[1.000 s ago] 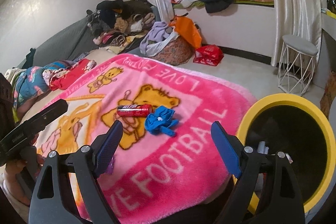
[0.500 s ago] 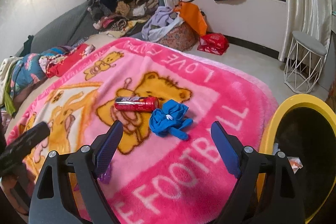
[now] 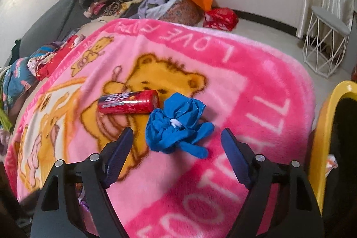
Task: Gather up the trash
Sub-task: 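Grasp the gold snack wrapper with the left tool while the right tool grasps the blue cloth, then carry the gold wrapper and blue cloth over the yellow bin and open both tools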
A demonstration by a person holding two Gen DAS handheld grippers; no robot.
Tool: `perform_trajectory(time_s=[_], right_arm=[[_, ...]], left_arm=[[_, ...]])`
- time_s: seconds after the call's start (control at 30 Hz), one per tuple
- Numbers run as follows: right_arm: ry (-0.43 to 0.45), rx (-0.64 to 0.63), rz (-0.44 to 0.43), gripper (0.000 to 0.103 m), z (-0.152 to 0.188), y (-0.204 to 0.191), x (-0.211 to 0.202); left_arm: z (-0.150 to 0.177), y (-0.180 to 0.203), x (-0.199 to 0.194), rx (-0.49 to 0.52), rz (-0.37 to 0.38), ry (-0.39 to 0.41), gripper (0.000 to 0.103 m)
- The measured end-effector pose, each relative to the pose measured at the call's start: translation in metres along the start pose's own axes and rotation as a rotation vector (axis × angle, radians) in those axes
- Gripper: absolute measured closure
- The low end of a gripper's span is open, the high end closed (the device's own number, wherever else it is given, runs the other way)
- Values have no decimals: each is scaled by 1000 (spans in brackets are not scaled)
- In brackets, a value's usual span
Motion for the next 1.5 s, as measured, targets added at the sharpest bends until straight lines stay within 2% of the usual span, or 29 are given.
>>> perform_trajectory(time_s=[0.03,0.07,0.13,0.2,0.23,0.3,0.47,0.6,0.9,1.13,1.5], right_arm=[[-15,7,6,28,0,1,6],[-32,11,9,34,1,2,12],[-67,14,-14,59,5,3,22],[-79,18,-24,77,10,4,25],[-70,14,-34,81,13,4,23],[-59,-2,-45,87,18,1,18],[-28,-10,-81,89,27,-7,-7],[-9,-55,-85,89,32,-17,-23],[14,-120,-113,89,43,-38,-48],[69,-146,-126,89,40,-45,-76],[147,-141,-120,89,33,-34,-112]], left_arm=[[2,0,2,-6,4,-11,53],[4,0,4,-7,6,-19,55],[9,1,7,-8,8,-33,57],[11,2,9,-10,9,-42,62],[13,3,10,-6,7,-45,64],[15,4,12,2,0,-52,75],[18,5,15,10,11,-66,91],[19,9,12,25,16,-56,96],[2,19,-13,61,-1,35,99],[-19,38,-36,97,16,115,99],[-33,77,-45,155,62,161,99]])
Point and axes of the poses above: each gripper's, at about its wrist camera, not at the fingertips, and x roughly the way its jaws point, y to its right, z to its underside, the point moved 4 cm from there along x, roughly the way its jaws point, and after that the axes turned 6 degrees about -x, right-handed, at the moved point
